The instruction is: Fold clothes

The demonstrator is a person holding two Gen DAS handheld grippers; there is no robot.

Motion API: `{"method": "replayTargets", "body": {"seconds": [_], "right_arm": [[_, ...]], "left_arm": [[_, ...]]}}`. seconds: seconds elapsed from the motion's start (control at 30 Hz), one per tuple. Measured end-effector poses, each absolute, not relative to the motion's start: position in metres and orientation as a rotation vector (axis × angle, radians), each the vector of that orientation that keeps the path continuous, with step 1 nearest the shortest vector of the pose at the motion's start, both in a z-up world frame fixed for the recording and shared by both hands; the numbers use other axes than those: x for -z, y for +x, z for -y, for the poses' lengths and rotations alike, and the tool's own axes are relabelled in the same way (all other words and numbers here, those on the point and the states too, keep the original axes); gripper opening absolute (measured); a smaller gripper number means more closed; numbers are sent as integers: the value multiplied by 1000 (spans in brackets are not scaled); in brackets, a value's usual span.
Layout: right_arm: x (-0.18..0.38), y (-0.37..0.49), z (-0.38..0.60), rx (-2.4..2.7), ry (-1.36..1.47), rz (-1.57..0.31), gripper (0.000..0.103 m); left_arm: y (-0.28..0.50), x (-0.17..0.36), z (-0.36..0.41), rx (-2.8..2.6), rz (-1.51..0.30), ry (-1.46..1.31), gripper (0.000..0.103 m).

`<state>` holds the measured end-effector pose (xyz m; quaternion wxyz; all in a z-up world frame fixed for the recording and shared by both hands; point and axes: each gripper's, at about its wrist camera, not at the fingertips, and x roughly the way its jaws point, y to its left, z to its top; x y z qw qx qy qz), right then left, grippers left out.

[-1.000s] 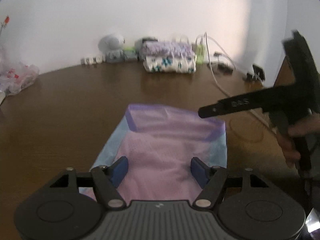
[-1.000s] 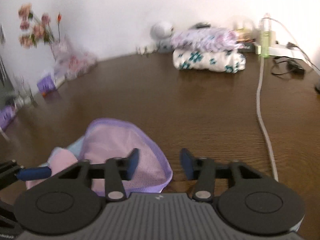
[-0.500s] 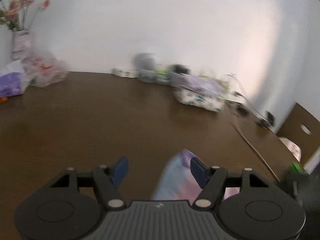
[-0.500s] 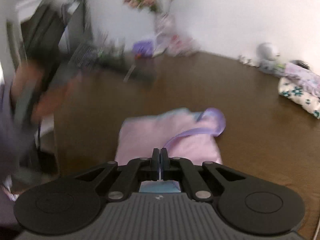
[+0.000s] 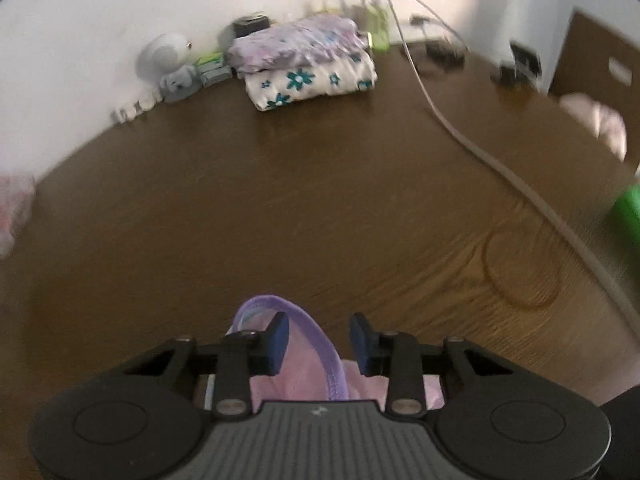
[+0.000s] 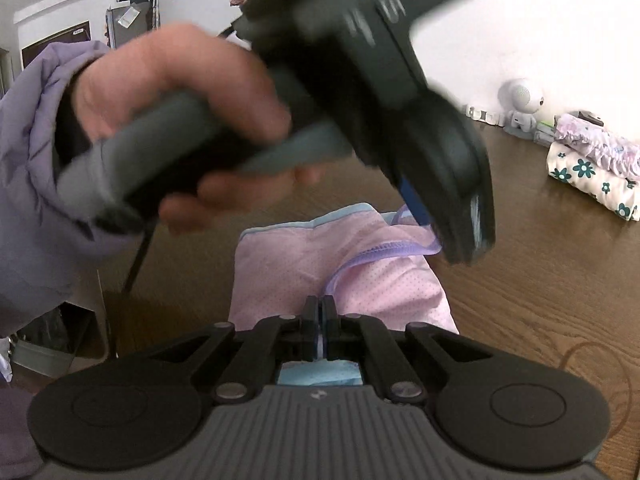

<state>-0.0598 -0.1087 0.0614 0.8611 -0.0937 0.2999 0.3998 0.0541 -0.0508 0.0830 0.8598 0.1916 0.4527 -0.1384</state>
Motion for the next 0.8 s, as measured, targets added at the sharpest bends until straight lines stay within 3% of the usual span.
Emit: {"method": "replayTargets", "body": {"seconds": [0.03,0.07,0.1,0.37,0.47,0.63,0.7,0.73,0.77,0.8], "right_arm": [[-61,-60,109,-840,-195,-629,2],[-61,-60,109,-841,-194,-628,2],[-60,-60,109,-843,-192,-627,2],[-58,-59,125,-834,-111,-624,2],[-60,-63,131,-837,-104,-613,2],[-58,-73,133,-856,-143,-630,5],[-64,-77,138,-845,-133,-607,7],[-68,-78,141,-830,-119,-591,8],[-71,-78,143,-807,-105,-576,8],[-72,-77,143,-788,-103,-559,10]], "left_arm": [[53,-78,52,269,-950,426,28],[55,-74,52,252,-952,437,9],[57,-71,49,233,-960,430,1],[-9,-98,-57,18,-704,-141,2],[-38,-81,-89,-115,-702,-311,2],[-65,-79,-109,-184,-662,-387,5],[-56,-92,-100,-128,-600,-315,24],[-50,-97,-93,-80,-574,-262,39],[-43,-97,-85,-39,-567,-204,46],[-35,-97,-77,-3,-566,-146,45]]}}
